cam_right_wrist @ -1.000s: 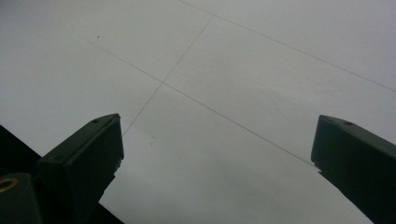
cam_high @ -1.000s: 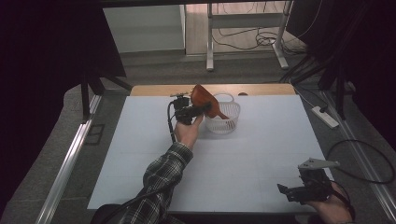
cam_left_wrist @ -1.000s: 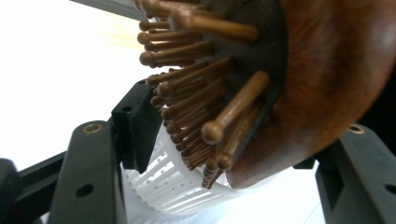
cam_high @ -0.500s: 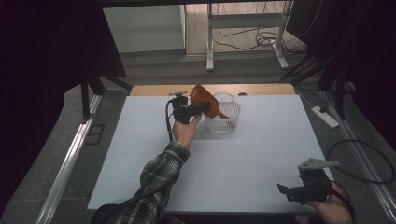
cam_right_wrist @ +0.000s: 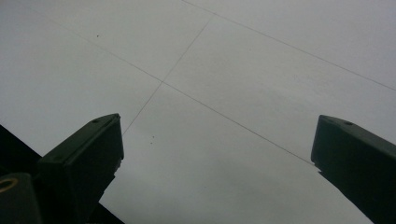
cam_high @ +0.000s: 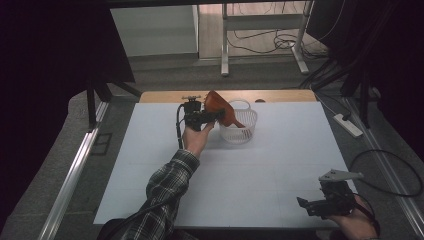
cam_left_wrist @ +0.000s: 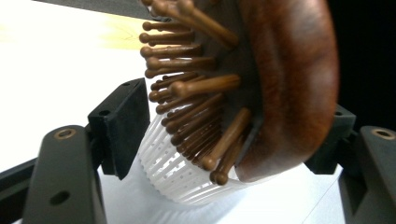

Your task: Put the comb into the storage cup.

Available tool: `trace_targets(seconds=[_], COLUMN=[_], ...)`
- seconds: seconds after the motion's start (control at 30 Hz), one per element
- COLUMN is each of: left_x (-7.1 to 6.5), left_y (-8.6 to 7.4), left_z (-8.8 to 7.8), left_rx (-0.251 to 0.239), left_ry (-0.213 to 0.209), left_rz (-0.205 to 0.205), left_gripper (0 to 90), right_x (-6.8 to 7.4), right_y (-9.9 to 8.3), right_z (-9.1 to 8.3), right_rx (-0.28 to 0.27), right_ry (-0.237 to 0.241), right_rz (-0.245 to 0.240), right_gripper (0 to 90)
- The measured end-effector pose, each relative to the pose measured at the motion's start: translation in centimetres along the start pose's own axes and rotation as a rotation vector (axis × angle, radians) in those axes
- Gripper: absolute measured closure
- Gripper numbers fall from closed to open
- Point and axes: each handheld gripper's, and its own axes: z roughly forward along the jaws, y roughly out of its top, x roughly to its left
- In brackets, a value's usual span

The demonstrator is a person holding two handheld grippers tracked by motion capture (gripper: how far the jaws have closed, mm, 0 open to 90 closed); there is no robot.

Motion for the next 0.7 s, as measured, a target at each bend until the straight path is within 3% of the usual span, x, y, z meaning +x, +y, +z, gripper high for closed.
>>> trace_targets(seconds=[0.23, 0.43, 0.7], left_x=[0.0, 0.0, 0.0], left_y=[0.5, 1.0, 1.6], left_z=[-0.4, -0.5, -0.9], left_rx=[0.02, 0.054, 0.077], left_ry=[0.008, 0.021, 0.011], left_rz=[0.019, 0.059, 0.094], left_gripper=[23.0, 18.9, 15.9], right_x=[0.0, 0.0, 0.0], right_y=[0.0, 0.0, 0.0], right_z=[0.0, 0.0, 0.0], right_rx=[0.001, 0.001, 0.001], right_ry=[0.0, -0.001, -0.001], right_rz=[-0.002, -0.002, -0.002], right_gripper=[2.4, 2.5, 2.5])
